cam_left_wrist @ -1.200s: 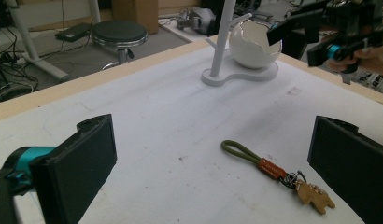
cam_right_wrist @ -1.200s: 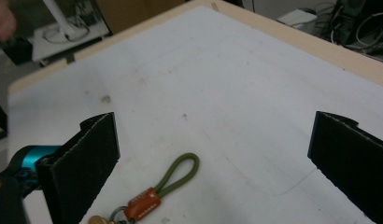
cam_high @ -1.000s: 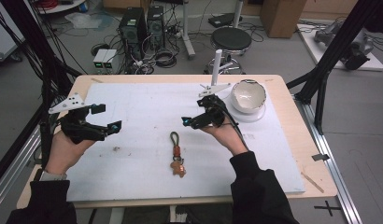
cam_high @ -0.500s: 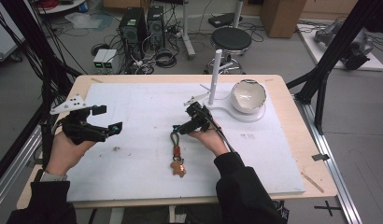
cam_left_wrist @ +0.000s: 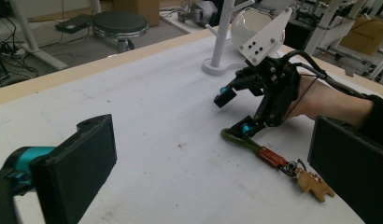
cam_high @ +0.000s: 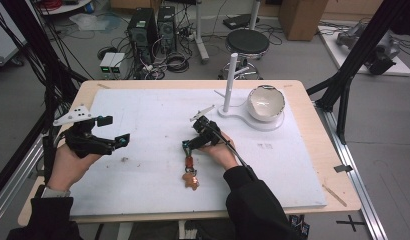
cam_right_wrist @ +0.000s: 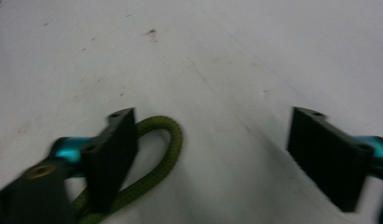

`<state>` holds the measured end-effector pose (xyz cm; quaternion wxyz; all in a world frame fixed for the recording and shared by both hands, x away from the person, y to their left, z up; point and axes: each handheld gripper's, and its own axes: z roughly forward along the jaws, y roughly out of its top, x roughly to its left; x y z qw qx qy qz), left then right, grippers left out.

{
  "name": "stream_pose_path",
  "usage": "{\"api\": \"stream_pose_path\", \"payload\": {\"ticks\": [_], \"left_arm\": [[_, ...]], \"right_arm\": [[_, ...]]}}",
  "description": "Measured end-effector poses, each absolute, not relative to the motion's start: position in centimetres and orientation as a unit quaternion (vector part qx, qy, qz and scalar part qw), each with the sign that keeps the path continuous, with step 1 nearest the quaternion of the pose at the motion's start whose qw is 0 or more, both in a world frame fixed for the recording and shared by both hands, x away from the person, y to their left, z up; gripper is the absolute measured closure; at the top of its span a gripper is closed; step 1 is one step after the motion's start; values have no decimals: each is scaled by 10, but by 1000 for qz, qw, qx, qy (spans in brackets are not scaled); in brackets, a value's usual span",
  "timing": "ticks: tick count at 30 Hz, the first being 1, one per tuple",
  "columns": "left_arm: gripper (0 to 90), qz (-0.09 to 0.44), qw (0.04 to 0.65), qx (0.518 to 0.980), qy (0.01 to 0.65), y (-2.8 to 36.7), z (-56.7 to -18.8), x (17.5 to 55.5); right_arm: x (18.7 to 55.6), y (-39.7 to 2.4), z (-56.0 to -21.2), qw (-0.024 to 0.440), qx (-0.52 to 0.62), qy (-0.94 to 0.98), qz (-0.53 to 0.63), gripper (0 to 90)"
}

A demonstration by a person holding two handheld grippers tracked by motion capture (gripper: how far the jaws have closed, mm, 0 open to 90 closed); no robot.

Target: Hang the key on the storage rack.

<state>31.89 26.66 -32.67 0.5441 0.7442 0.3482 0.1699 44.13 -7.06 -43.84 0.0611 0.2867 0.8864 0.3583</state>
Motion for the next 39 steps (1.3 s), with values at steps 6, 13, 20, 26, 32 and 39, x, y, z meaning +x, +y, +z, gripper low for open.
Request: {"api": "stream_pose_path", "payload": {"ticks": [6,13,20,26,32,39], "left_arm": [[17,168,544,747,345,265,-327,318],[17,168,543,745,348,266,-328,319],[17,167,542,745,350,265,-329,320],[17,168,543,744,351,267,-329,319],[17,165,541,745,354,267,-330,320],[17,165,542,742,357,269,-329,320]], "right_arm": [[427,-66,-437,112,298,882,348,573],[420,-62,-436,106,298,883,347,832],[418,-63,-429,129,278,884,354,840],[406,-77,-386,162,267,858,407,839],[394,-93,-339,179,242,835,460,843],[376,-102,-281,217,199,819,493,854]]}}
